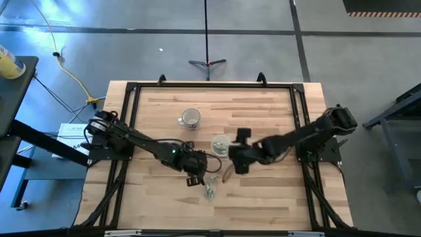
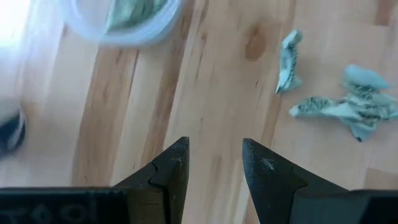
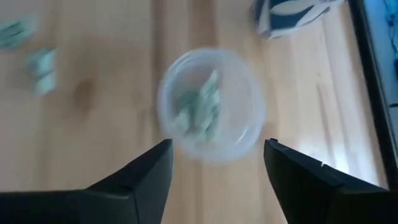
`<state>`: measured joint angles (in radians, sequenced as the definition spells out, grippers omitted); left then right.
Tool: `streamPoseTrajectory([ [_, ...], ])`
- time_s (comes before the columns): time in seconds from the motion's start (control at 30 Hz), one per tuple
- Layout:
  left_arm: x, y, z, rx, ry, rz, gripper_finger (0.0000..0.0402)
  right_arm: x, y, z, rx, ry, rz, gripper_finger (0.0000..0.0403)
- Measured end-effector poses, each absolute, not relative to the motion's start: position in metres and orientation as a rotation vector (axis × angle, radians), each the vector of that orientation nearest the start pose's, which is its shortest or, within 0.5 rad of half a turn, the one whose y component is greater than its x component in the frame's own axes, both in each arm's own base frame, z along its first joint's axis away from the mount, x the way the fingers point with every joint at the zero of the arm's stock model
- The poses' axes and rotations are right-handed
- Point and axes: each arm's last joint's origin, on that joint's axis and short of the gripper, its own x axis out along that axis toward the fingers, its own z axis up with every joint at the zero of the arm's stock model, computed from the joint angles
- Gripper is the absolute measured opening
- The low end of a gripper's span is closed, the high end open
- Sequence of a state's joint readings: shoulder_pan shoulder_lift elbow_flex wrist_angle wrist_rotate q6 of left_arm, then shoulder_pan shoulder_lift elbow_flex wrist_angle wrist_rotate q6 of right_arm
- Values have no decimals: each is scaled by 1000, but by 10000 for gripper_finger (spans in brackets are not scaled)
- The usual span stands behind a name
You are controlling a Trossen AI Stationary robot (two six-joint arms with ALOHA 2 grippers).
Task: Pick and place Stevia / Truvia into bins
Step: Put the white stevia packet into the right transparent container
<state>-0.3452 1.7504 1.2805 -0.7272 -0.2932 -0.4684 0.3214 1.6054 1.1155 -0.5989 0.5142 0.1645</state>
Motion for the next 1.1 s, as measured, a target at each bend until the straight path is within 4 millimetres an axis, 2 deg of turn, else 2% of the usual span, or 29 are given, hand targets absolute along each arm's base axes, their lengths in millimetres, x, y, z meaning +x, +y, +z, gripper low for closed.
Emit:
streamPoseTrajectory([
  [0.17,342,-98,205,7,1036,2,183,275,127,220,-262,1040,-228,241],
  [0.3,351,-93,202,24,935,-130,183,257,156,219,-230,1000,-242,245],
  [0.4,352,-96,200,54,879,-180,184,248,170,218,-174,955,-284,248],
  [0.53,357,-99,193,3,856,-212,184,239,178,213,-100,957,-347,250],
  [0.8,369,-108,168,-52,840,-173,184,237,192,192,-133,1019,-335,258],
  [0.97,370,-108,169,-63,833,-129,185,236,194,190,-100,1014,-351,271],
  [1.1,370,-109,162,-107,855,-109,213,237,193,190,-123,1004,-355,282],
])
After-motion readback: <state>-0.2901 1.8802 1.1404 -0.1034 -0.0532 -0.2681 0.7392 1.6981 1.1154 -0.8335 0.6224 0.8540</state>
